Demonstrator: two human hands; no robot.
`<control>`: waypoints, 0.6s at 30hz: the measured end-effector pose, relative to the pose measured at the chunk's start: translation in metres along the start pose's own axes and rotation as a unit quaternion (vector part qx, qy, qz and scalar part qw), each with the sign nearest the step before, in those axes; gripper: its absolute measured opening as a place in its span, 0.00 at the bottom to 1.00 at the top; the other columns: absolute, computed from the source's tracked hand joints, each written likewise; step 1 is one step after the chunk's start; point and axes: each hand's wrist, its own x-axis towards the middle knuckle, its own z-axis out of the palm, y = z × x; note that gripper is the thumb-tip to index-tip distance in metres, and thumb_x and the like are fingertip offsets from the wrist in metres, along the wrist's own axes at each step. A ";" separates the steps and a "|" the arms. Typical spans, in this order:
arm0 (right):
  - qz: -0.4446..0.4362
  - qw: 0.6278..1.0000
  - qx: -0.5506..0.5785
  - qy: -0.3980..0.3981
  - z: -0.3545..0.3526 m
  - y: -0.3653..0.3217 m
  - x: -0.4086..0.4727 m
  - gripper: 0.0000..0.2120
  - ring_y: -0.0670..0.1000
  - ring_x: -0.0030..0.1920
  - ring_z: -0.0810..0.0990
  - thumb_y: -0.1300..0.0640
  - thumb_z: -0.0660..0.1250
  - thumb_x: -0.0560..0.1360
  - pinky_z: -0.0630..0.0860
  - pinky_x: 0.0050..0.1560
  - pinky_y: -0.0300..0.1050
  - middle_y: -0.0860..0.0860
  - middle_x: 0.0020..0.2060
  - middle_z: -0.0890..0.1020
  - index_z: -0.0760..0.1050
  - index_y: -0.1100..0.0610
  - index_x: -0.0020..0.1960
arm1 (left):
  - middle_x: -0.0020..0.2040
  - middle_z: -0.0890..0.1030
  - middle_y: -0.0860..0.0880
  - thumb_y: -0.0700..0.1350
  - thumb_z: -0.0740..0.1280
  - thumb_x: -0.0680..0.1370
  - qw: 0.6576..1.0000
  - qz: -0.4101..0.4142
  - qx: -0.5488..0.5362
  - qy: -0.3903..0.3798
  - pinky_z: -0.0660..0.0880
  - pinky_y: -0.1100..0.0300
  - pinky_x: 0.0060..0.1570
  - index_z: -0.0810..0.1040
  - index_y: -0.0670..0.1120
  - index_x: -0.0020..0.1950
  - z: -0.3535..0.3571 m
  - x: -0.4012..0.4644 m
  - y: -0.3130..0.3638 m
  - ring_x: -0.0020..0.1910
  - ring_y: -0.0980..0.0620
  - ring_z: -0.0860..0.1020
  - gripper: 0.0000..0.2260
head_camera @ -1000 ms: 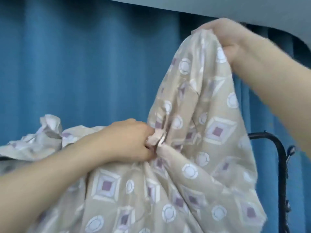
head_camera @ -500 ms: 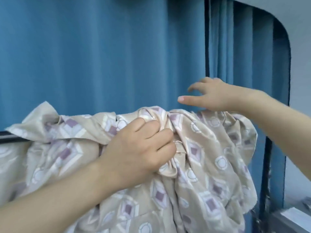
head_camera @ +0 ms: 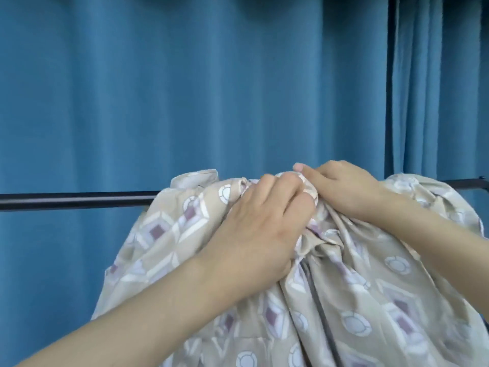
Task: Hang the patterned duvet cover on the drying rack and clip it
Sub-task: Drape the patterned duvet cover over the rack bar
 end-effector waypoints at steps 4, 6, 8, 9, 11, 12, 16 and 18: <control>0.009 0.991 -0.044 0.126 0.011 0.007 -0.010 0.34 0.52 0.29 0.74 0.29 0.43 0.73 0.68 0.32 0.46 0.45 0.20 0.75 0.61 0.55 0.25 | 0.46 0.70 0.48 0.33 0.60 0.68 0.986 -0.147 0.067 0.036 0.68 0.50 0.39 0.67 0.46 0.45 -0.040 0.006 -0.043 0.43 0.43 0.69 0.10; 0.002 0.987 -0.050 0.155 0.015 0.013 -0.009 0.35 0.51 0.28 0.74 0.28 0.44 0.75 0.70 0.32 0.46 0.46 0.21 0.76 0.63 0.53 0.23 | 0.41 0.70 0.48 0.37 0.62 0.72 0.963 -0.241 0.119 0.023 0.67 0.51 0.39 0.68 0.45 0.46 -0.057 0.006 -0.074 0.41 0.41 0.70 0.06; -0.009 0.981 -0.072 0.180 0.021 0.014 -0.008 0.34 0.51 0.29 0.75 0.29 0.43 0.74 0.73 0.34 0.48 0.47 0.22 0.76 0.66 0.51 0.24 | 0.37 0.73 0.47 0.41 0.62 0.74 0.950 -0.276 0.144 -0.007 0.66 0.52 0.38 0.70 0.45 0.46 -0.068 0.002 -0.094 0.40 0.40 0.72 0.03; -0.013 0.978 -0.081 0.190 0.023 0.014 -0.007 0.33 0.51 0.29 0.75 0.30 0.42 0.74 0.73 0.35 0.48 0.48 0.22 0.76 0.67 0.51 0.24 | 0.37 0.74 0.46 0.42 0.62 0.74 0.950 -0.284 0.133 -0.019 0.67 0.53 0.38 0.70 0.46 0.45 -0.071 0.000 -0.099 0.40 0.39 0.73 0.02; -0.024 0.972 -0.099 0.210 0.029 0.014 -0.007 0.31 0.53 0.29 0.75 0.33 0.42 0.74 0.73 0.34 0.48 0.48 0.22 0.76 0.67 0.51 0.26 | 0.38 0.75 0.46 0.43 0.61 0.74 0.947 -0.306 0.089 -0.038 0.67 0.53 0.38 0.70 0.48 0.44 -0.074 -0.004 -0.102 0.41 0.39 0.73 0.01; -0.029 0.969 -0.112 0.217 0.031 0.015 -0.007 0.31 0.53 0.29 0.75 0.34 0.42 0.74 0.73 0.33 0.47 0.48 0.22 0.76 0.67 0.52 0.26 | 0.38 0.75 0.46 0.42 0.60 0.73 0.946 -0.315 0.064 -0.042 0.67 0.53 0.38 0.70 0.48 0.44 -0.075 -0.004 -0.101 0.41 0.39 0.73 0.02; -0.014 0.977 -0.143 0.158 0.023 0.013 -0.001 0.26 0.56 0.32 0.74 0.42 0.44 0.73 0.68 0.32 0.45 0.50 0.24 0.77 0.67 0.56 0.27 | 0.33 0.71 0.49 0.45 0.55 0.69 0.956 -0.293 0.014 -0.015 0.61 0.54 0.35 0.71 0.45 0.45 -0.070 -0.008 -0.086 0.39 0.41 0.70 0.10; -0.033 0.981 -0.149 0.120 0.016 -0.001 0.006 0.22 0.57 0.34 0.74 0.46 0.45 0.71 0.69 0.33 0.46 0.51 0.28 0.77 0.70 0.56 0.30 | 0.31 0.70 0.50 0.47 0.54 0.67 0.959 -0.283 0.009 0.026 0.58 0.53 0.34 0.71 0.43 0.44 -0.063 -0.009 -0.077 0.37 0.43 0.69 0.12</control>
